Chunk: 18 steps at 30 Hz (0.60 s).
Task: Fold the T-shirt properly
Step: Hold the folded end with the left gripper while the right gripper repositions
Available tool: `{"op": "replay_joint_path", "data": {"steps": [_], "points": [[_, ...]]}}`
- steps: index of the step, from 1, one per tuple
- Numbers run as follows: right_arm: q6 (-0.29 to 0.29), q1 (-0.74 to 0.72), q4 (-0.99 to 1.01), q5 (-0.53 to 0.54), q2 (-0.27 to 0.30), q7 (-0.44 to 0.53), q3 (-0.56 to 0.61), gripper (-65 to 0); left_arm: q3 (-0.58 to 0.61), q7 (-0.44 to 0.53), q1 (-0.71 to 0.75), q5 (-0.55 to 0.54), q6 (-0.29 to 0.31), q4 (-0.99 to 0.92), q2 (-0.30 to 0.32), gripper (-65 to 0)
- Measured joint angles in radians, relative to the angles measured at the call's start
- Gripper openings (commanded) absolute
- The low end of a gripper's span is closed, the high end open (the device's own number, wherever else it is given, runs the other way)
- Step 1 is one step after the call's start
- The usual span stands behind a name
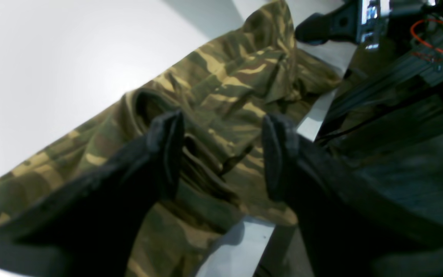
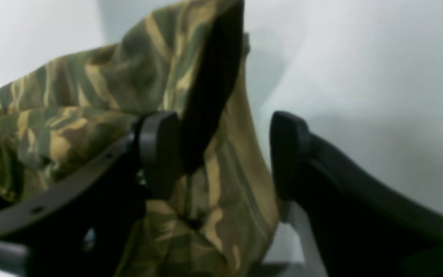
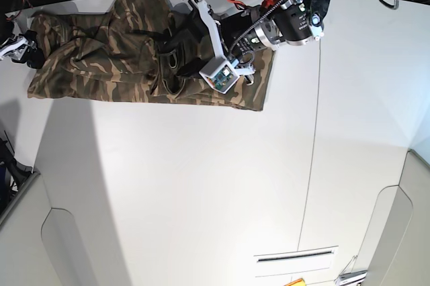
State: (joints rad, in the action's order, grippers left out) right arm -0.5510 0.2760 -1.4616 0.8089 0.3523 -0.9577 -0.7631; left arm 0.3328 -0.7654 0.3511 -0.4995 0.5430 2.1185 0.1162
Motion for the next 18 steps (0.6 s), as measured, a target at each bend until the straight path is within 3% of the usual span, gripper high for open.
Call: {"op": "replay_joint_path", "data": {"steps": [10, 18], "points": [[-0.027, -0.005, 0.052, 0.090, 0.003, 0.018, 0.114, -28.1, 0.000, 0.000, 0.000, 0.019, 0.000, 0.000, 0.000, -30.5], [-0.033, -0.011, 0.053, 0.134, 0.002, -0.014, 0.130, -28.1, 0.000, -0.025, 0.000, 0.020, 0.000, 0.000, 0.000, -30.5]]}}
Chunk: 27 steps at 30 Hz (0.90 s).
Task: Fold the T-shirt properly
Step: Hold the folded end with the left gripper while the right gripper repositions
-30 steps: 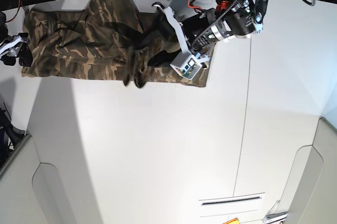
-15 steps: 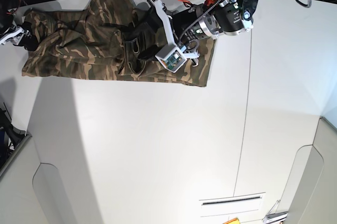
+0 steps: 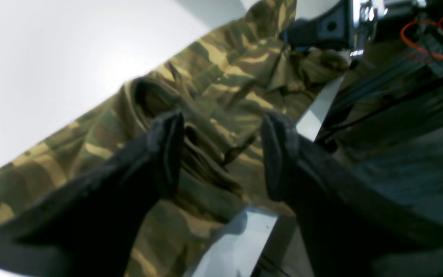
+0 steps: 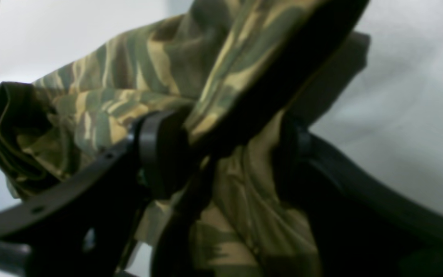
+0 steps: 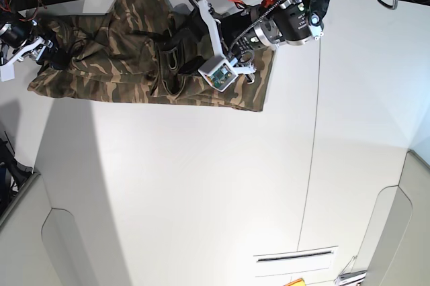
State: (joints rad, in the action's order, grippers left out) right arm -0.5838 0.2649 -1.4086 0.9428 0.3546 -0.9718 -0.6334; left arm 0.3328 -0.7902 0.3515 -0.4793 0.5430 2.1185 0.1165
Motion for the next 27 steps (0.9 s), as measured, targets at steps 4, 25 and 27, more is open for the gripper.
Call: {"op": "replay_joint_path", "data": {"steps": [4, 25, 27], "points": [[0.000, -0.026, 0.001, -0.005, -0.001, -0.029, 0.001, -28.1, 0.000, -0.015, 0.000, 0.000, 0.000, 0.000, 0.000, -30.5], [-0.025, 0.254, -0.282, 0.230, 0.041, -0.253, -0.197, -28.2, 0.000, -0.119, 0.075, -0.062, 0.041, 0.000, 0.005, -30.6], [-0.031, 0.285, -0.282, 0.241, 0.042, -0.261, -0.186, -28.2, 0.000, -0.112, 0.069, -0.061, 0.041, 0.000, 0.005, -30.6]]}}
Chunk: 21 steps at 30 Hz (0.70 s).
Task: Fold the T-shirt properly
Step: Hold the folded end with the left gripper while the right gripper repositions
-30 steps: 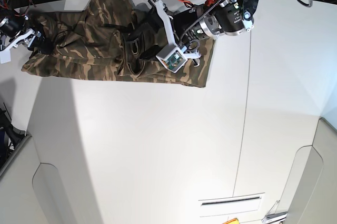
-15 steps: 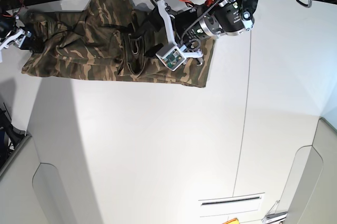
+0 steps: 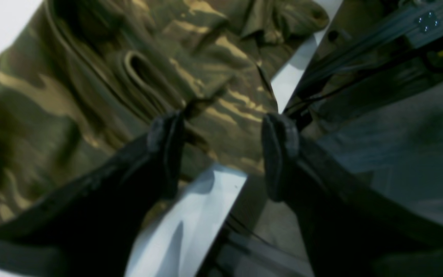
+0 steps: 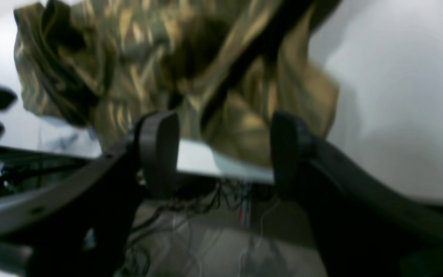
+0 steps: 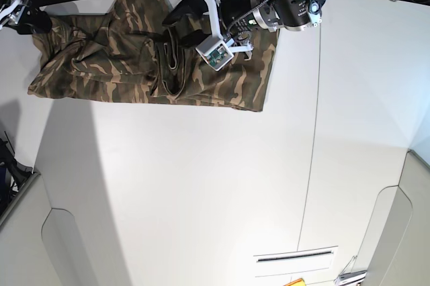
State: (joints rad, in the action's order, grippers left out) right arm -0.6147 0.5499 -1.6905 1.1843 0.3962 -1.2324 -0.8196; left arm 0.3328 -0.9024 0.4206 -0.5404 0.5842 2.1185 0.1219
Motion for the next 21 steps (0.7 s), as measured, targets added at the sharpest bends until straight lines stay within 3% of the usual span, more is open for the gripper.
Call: {"op": "replay_joint_path", "data": {"steps": [8, 13, 21], "points": [[-0.008, 0.054, 0.000, 0.015, -0.001, -0.006, 0.203, -28.2, 0.000, 0.002, -0.001, 0.001, 0.000, 0.000, 0.000, -30.6], [-0.008, 0.036, 0.000, -0.031, -0.056, -0.002, 0.322, -28.2, 0.000, 0.002, 0.000, 0.001, 0.000, 0.000, 0.000, -30.6], [-0.007, -0.006, 0.000, -0.104, -0.098, 0.080, 0.382, -28.2, 0.000, 0.001, 0.000, 0.001, 0.000, 0.000, 0.000, -30.6]]}}
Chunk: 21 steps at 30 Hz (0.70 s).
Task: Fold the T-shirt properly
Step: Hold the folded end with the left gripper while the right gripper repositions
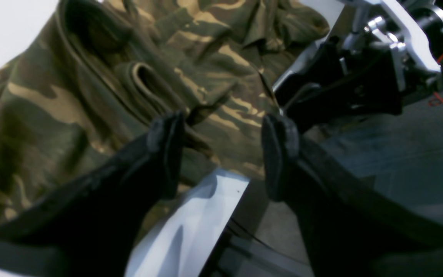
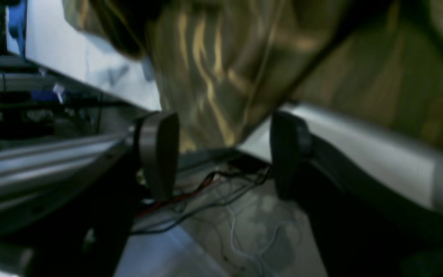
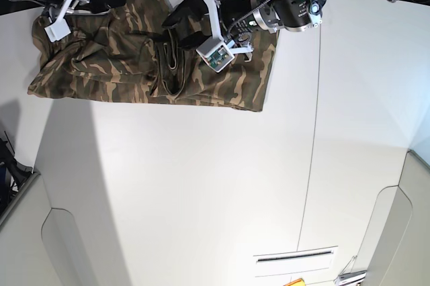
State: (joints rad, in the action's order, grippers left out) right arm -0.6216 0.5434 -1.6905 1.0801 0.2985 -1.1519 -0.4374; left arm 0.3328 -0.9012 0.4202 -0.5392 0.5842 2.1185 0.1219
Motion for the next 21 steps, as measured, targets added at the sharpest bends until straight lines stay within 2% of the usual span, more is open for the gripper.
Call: {"op": "replay_joint_path", "data": {"steps": [7, 13, 21], "points": [[0.000, -0.006, 0.000, -0.050, 0.001, 0.052, 0.000, -28.1, 0.000, 0.000, 0.000, 0.000, 0.000, 0.000, 0.000, -30.6], [0.000, -0.006, 0.000, -0.050, 0.000, 0.052, 0.002, -28.1, 0.000, 0.000, 0.000, 0.000, 0.000, 0.000, 0.000, -30.6], [0.000, -0.006, 0.000, -0.046, -0.011, 0.076, 0.079, -28.1, 0.000, 0.000, 0.000, 0.000, 0.000, 0.000, 0.000, -30.6]]}}
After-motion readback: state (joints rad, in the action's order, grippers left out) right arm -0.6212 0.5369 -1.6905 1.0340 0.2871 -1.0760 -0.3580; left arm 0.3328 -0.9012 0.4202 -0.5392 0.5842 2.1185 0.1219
